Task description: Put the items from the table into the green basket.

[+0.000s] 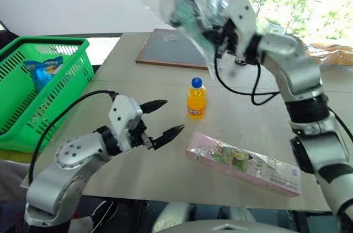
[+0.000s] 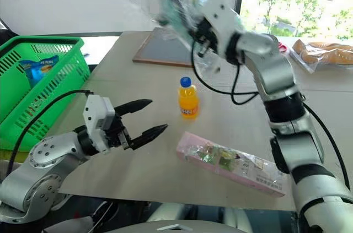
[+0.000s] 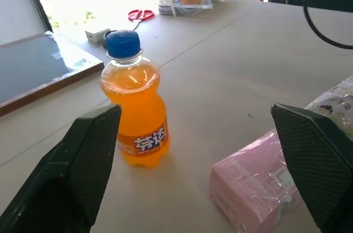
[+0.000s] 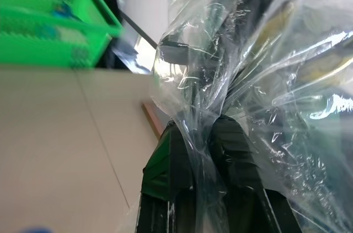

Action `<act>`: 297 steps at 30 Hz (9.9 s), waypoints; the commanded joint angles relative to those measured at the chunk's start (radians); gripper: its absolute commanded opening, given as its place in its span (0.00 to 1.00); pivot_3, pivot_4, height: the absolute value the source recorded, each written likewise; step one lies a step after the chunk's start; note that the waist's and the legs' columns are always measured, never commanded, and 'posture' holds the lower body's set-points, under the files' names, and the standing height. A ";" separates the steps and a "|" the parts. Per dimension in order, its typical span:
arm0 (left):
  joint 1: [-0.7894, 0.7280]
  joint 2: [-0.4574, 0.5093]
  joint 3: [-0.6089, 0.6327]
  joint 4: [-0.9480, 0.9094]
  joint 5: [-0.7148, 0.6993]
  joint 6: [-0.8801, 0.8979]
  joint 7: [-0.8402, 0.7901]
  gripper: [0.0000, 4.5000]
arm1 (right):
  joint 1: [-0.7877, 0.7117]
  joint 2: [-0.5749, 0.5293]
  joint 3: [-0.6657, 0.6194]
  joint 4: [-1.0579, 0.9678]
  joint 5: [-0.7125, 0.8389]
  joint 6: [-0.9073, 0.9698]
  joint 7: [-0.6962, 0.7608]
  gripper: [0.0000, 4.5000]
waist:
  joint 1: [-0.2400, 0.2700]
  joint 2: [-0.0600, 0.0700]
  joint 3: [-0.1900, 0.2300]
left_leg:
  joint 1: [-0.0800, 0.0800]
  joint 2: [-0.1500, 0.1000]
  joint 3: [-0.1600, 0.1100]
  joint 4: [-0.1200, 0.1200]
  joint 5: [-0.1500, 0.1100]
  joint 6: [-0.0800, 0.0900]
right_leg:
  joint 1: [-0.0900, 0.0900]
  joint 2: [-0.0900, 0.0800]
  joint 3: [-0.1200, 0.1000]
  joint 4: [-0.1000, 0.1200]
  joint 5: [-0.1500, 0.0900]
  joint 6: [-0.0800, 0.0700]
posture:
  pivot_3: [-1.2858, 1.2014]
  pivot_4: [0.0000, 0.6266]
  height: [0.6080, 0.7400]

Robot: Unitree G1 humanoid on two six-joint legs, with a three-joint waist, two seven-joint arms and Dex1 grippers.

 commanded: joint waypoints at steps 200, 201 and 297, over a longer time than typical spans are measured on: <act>-0.483 -0.084 -0.371 0.529 0.316 0.066 0.090 0.99 | 0.813 -0.520 -0.469 -0.843 0.720 0.458 -0.153 1.00 | -0.085 -0.012 -0.019 | 0.002 0.001 0.006 0.011 -0.003 0.004 | -0.001 -0.005 -0.006 0.005 0.007 -0.001 | 0.49 0.03 1.00; -0.487 -0.101 -0.371 0.542 0.316 0.059 0.081 0.99 | 0.816 -0.523 -0.473 -0.846 0.725 0.459 -0.158 1.00 | -0.086 -0.012 -0.019 | 0.002 0.001 0.007 0.012 -0.003 0.004 | -0.001 -0.005 -0.005 0.005 0.007 -0.001 | 0.49 0.03 1.00; 0.037 -0.024 0.036 0.017 -0.011 0.250 0.327 0.99 | 1.178 -0.432 -0.436 -0.827 0.371 0.275 -0.126 1.00 | 0.026 -0.012 -0.026 | 0.005 -0.009 -0.010 0.009 -0.004 0.003 | -0.006 -0.005 -0.002 0.012 0.008 -0.002 | 0.57 0.04 1.00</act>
